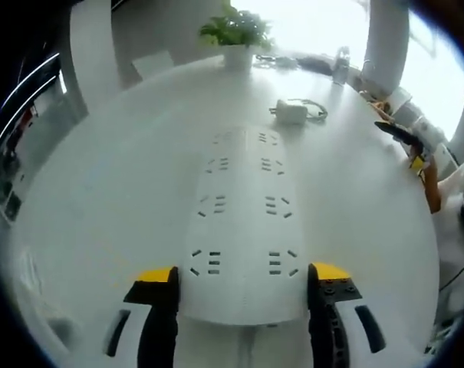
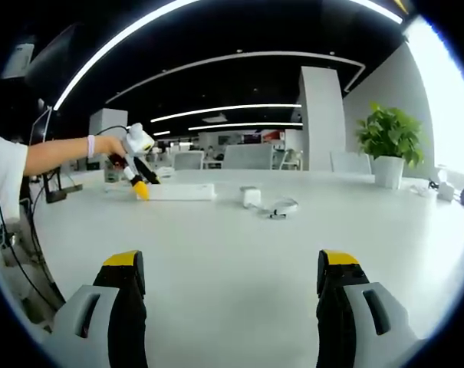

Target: Straighten the power strip on the desk, plug the charger into it

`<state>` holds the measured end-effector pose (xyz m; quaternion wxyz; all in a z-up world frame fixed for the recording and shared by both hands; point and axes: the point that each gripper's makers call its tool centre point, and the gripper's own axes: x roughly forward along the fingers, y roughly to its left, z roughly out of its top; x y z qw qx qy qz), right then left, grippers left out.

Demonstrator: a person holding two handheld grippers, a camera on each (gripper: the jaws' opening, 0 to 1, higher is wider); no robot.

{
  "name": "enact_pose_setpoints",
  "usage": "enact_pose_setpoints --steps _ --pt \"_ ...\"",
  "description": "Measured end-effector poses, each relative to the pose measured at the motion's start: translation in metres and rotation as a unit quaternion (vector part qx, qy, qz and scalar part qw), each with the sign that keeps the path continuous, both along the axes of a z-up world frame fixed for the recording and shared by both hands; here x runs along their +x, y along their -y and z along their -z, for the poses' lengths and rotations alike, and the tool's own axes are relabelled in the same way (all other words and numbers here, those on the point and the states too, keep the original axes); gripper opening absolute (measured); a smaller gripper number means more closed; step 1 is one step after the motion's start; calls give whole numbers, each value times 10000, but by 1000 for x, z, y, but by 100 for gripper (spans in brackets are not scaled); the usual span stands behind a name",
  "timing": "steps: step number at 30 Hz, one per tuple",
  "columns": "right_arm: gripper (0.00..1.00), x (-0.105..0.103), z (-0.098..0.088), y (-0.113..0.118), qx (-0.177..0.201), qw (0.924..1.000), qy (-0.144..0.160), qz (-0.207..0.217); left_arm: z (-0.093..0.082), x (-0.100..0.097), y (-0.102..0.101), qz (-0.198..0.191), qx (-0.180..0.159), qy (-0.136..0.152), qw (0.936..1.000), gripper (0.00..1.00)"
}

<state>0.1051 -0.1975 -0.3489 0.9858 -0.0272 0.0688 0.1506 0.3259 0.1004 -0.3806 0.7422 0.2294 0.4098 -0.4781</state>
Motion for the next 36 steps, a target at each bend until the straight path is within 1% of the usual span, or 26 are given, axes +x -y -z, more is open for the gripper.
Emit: enact_pose_setpoints --steps 3,5,7,9,13,17,24,31,36 --pt "93 0 -1 0 -1 10000 4 3 -2 4 -1 136 73 6 9999 68" --pt "93 0 0 -1 -4 10000 1 -4 -1 -1 0 267 156 16 9995 68" --pt "93 0 0 -1 -2 10000 -7 1 -1 0 1 341 203 14 9992 68" --pt "93 1 1 -1 -5 10000 -16 -3 -2 6 -1 413 256 9 9988 68" --pt "93 1 0 -1 -9 10000 -14 5 -1 -6 2 541 408 15 9977 68" --pt "93 2 1 1 -11 10000 -22 22 -1 0 2 653 534 -3 9964 67" --pt "93 2 3 1 -6 10000 -40 24 1 4 2 833 773 -5 9935 67" --pt "93 2 3 3 0 10000 -49 41 2 10 2 1089 1191 -36 9869 66" --pt "93 1 5 7 1 9999 -70 86 2 9 5 1264 1381 -27 9823 66"
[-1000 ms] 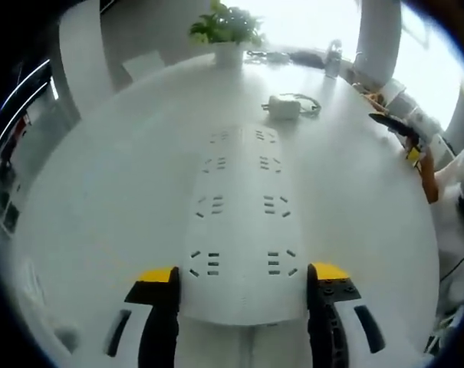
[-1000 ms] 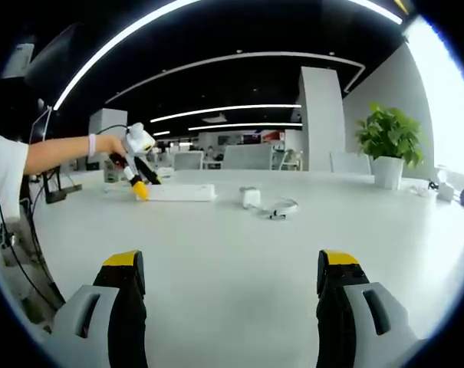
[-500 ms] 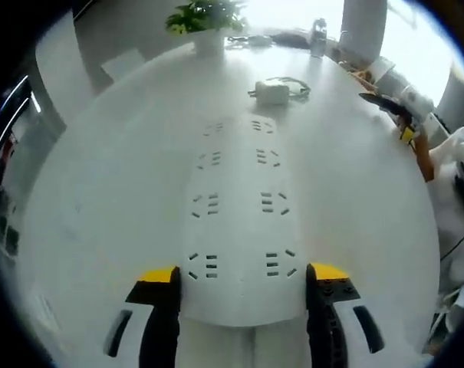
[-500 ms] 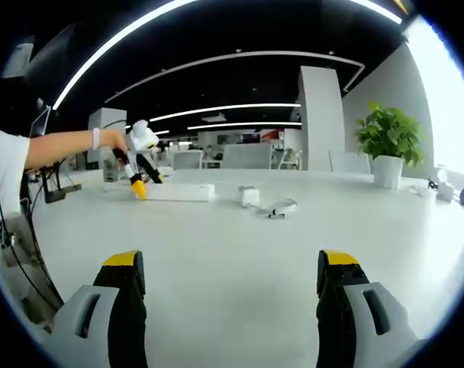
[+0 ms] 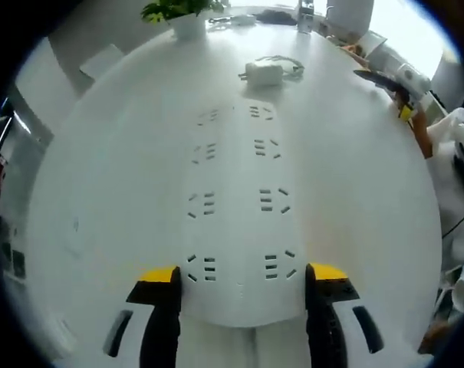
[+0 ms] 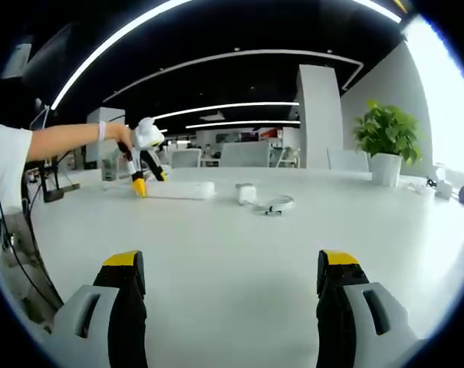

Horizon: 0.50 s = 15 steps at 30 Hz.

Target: Straighten the power strip on the desk, plug the charger into it

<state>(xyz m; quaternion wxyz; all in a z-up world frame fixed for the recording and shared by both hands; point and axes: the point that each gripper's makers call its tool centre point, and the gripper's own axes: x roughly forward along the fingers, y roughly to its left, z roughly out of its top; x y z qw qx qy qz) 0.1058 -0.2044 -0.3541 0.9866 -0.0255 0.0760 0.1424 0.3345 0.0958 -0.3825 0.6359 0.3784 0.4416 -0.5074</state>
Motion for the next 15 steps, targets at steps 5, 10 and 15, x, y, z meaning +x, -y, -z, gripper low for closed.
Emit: enact_pose_setpoints --steps 5,10,15 --pt "93 0 1 3 8 10000 -12 46 0 3 3 179 182 12 9997 66" --pt "92 0 2 2 4 10000 -18 18 -1 5 4 333 390 36 9987 65" --pt "92 -1 3 3 10 10000 -31 33 0 2 5 455 546 83 9974 65"
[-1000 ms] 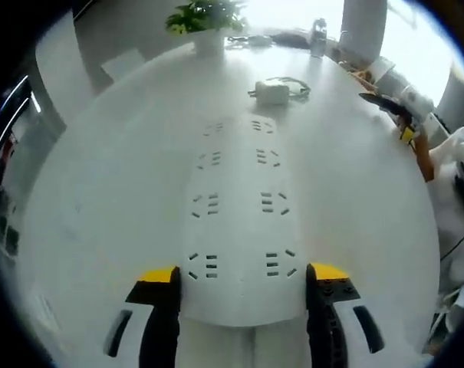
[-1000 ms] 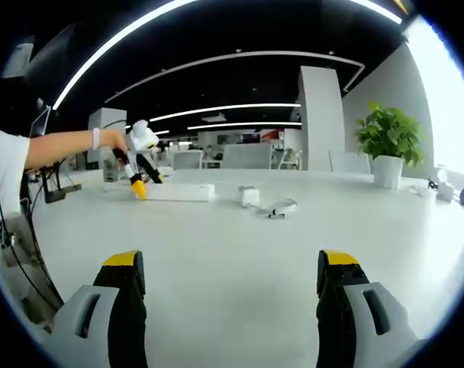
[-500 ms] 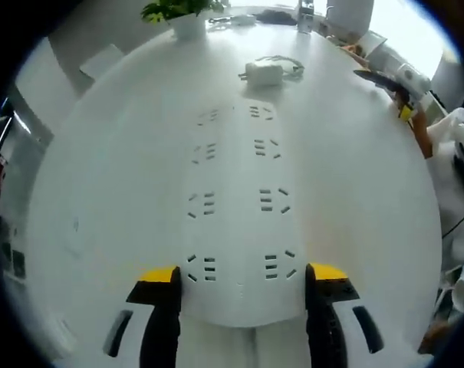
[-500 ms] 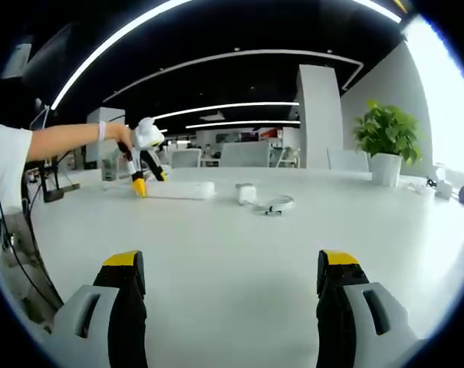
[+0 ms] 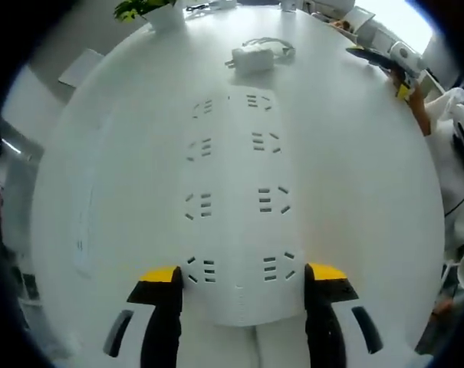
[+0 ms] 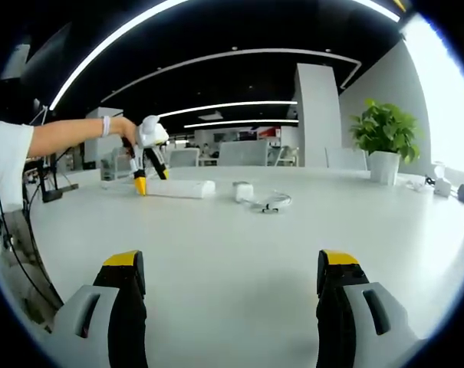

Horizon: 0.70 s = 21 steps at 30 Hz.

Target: Straighten the power strip on the desk, plug the charger into it

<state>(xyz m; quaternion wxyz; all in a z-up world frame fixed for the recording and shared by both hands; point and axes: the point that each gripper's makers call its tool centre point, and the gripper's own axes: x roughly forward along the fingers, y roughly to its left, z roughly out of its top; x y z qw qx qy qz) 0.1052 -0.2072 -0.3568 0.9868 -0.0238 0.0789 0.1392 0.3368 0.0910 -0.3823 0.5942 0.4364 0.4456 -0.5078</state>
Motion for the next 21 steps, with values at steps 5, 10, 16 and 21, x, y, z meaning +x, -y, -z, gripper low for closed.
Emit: enact_pose_setpoints --steps 5,10,16,21 --pt "92 -1 1 2 0 10000 -11 28 0 -2 0 -7 77 13 10000 65" --pt "92 -1 0 2 -6 10000 -7 31 0 -3 0 -186 2 0 9998 65" --pt "92 -2 1 2 3 10000 -17 35 0 -3 -1 -189 -85 -5 9998 65" --pt "92 -1 2 2 1 10000 -38 31 0 -1 0 -205 -154 -3 9997 65"
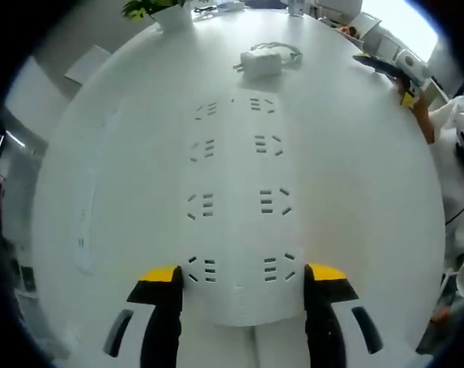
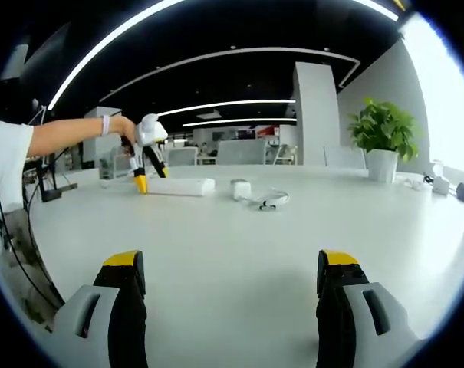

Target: Straighten the power strip on the desk, plug the charger into it

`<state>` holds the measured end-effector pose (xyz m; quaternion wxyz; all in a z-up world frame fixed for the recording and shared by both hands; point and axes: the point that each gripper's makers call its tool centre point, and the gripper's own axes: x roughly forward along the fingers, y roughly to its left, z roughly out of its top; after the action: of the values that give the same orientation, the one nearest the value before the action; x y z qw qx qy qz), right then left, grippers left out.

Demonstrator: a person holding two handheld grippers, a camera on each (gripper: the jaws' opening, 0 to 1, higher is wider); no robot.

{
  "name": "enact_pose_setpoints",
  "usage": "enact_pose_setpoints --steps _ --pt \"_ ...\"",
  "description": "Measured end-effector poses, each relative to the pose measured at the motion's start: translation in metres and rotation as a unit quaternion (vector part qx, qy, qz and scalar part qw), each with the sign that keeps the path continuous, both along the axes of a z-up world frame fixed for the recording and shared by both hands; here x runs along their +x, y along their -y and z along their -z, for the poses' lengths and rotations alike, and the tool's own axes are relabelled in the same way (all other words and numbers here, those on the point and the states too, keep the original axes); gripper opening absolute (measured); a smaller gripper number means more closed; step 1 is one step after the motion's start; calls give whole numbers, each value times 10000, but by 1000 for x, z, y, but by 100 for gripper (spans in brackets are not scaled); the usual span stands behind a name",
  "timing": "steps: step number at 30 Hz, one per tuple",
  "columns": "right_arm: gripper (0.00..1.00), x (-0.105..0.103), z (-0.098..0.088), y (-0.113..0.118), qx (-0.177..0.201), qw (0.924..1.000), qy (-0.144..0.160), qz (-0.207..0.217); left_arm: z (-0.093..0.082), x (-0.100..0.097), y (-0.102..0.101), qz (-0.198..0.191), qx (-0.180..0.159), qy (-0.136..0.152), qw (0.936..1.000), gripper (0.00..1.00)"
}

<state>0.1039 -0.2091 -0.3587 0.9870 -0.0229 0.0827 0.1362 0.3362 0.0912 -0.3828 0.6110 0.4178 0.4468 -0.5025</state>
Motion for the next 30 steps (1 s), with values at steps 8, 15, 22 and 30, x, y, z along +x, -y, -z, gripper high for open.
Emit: enact_pose_setpoints --steps 8,15,22,30 --pt "92 0 -1 -1 -6 10000 15 -21 0 2 1 -118 -109 30 9999 66" --pt "92 -2 0 0 -15 10000 2 -16 0 2 2 -266 -241 39 9993 67" --pt "92 -1 0 -1 -40 10000 -1 -12 -15 9 16 -495 -887 176 9947 69" --pt "92 -1 -2 -5 -34 10000 24 -48 -28 9 16 -532 -1044 371 9924 81"
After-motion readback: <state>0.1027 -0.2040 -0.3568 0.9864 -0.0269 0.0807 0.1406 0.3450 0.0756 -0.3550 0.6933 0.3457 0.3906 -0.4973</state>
